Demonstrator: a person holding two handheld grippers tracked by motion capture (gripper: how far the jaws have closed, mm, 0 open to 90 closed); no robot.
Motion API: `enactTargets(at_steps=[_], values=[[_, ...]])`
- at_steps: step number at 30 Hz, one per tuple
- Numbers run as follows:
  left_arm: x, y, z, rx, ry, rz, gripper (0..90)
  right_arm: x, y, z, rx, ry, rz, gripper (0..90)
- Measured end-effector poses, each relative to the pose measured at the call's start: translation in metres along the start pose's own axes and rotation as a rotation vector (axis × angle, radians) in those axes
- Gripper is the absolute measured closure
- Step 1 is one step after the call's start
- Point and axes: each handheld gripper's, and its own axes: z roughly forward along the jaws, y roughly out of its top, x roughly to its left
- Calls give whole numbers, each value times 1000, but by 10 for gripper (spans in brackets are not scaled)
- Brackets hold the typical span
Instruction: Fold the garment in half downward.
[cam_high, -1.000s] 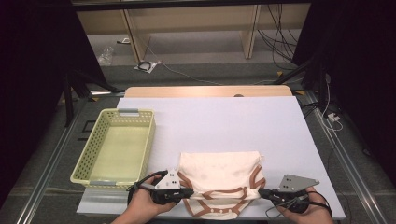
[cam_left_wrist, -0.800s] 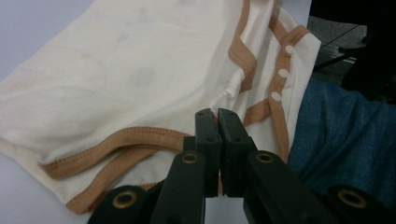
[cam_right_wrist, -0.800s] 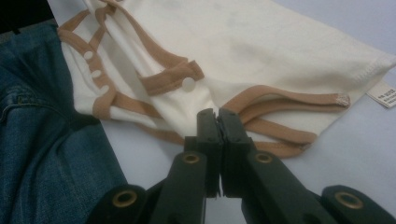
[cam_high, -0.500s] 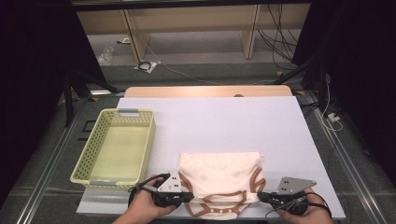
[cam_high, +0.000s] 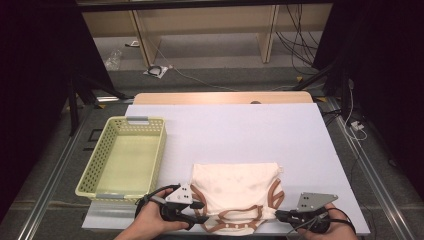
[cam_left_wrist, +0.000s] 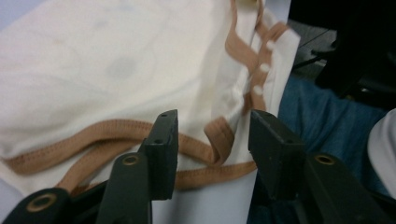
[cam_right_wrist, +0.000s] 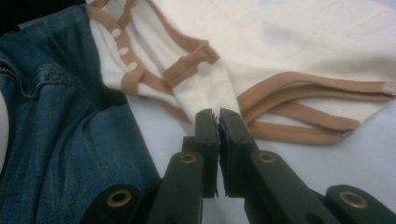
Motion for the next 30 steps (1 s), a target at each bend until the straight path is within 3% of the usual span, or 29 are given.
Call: enactTargets(at_steps=[2,5,7,8,10,14,19,25,27,30], values=[[4,4,-6,-40,-9,-25,522,-4,2,-5,-36,-38,19,881],[14,10,-9,-67,23,-83,626,-11,10,-11,-95,-99,66,900],[18,14,-6,-44,70,-97,768,-14,17,-10,-84,-134,102,900],[19,16,-2,-21,91,-79,814,-15,21,-6,-73,-142,109,900],[17,20,8,21,78,-59,869,-17,28,7,-27,-127,135,900],[11,24,26,78,51,-10,896,-22,39,31,54,-82,129,900],[5,20,33,115,13,16,896,-15,42,40,114,10,105,900],[-5,17,34,134,-7,64,891,-2,38,36,142,107,57,900],[-6,16,34,137,3,68,885,1,37,37,154,122,47,900],[-6,14,32,128,21,67,880,1,39,36,128,114,37,900]])
